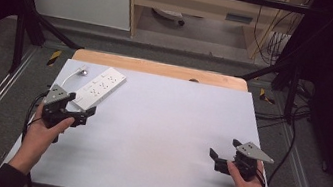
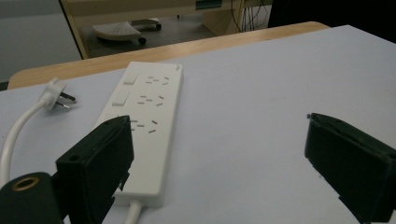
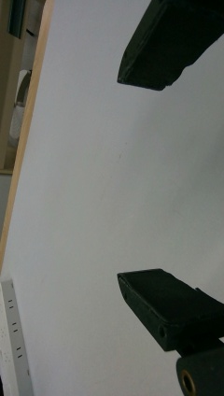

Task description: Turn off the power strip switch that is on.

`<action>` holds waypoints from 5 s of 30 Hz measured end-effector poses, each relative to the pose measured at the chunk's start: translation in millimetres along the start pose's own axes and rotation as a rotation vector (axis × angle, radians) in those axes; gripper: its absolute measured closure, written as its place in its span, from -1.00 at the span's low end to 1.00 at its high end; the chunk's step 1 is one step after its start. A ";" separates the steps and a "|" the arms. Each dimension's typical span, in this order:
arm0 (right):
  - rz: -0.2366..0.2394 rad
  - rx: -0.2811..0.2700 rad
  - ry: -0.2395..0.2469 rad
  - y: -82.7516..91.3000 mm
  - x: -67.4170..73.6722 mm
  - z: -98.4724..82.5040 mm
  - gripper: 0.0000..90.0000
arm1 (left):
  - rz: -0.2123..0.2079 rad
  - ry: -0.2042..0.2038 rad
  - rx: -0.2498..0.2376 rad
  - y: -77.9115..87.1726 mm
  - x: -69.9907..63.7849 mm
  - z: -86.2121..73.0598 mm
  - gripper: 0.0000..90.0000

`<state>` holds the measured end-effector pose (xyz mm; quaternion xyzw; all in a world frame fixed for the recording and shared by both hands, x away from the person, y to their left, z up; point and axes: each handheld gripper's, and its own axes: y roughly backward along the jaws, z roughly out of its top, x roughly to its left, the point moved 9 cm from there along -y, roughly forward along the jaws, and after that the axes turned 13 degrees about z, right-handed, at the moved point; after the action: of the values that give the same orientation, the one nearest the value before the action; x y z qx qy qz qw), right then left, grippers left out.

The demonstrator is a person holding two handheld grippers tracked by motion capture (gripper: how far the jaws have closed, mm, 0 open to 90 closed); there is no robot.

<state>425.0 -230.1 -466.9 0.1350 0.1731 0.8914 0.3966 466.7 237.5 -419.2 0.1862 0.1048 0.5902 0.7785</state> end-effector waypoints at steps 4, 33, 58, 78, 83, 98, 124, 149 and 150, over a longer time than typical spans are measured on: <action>-0.014 0.002 -0.011 2.4 -2.8 -2.0 -0.87 | 0.024 0.004 -0.013 -6.3 3.7 12.0 -0.81; 0.002 0.022 -0.029 -4.9 0.0 -4.0 -0.90 | 0.113 0.024 -0.008 -69.6 36.5 50.1 -0.76; 0.008 0.050 -0.035 -8.2 0.9 -7.4 -0.93 | 0.133 0.040 0.082 -91.8 49.6 34.5 -0.73; 0.014 0.056 -0.036 -8.9 1.9 -8.0 -0.92 | 0.151 0.029 0.165 -104.2 56.5 17.7 -0.51; 0.017 0.050 -0.057 -8.6 -1.3 -8.9 -0.92 | 0.163 0.012 0.184 -106.3 59.4 13.1 -0.34; 0.030 0.058 -0.054 -9.9 0.7 -9.8 -0.93 | 0.151 0.045 0.225 -114.2 59.9 3.3 0.03; 0.019 0.076 -0.031 -11.0 1.6 -11.1 -0.93 | 0.129 0.085 0.203 -118.9 63.1 -4.3 0.99; 0.019 0.084 -0.022 -11.2 0.6 -12.4 -0.93 | 0.186 0.061 0.242 -137.8 80.3 -11.2 1.00; 0.019 0.084 -0.020 -11.2 0.6 -12.3 -0.93 | 0.184 0.062 0.244 -138.2 80.7 -11.8 1.00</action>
<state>427.4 -225.1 -482.6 0.1622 0.2049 0.8857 0.3837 606.5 284.5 -482.6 0.2700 0.1821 0.6475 0.6889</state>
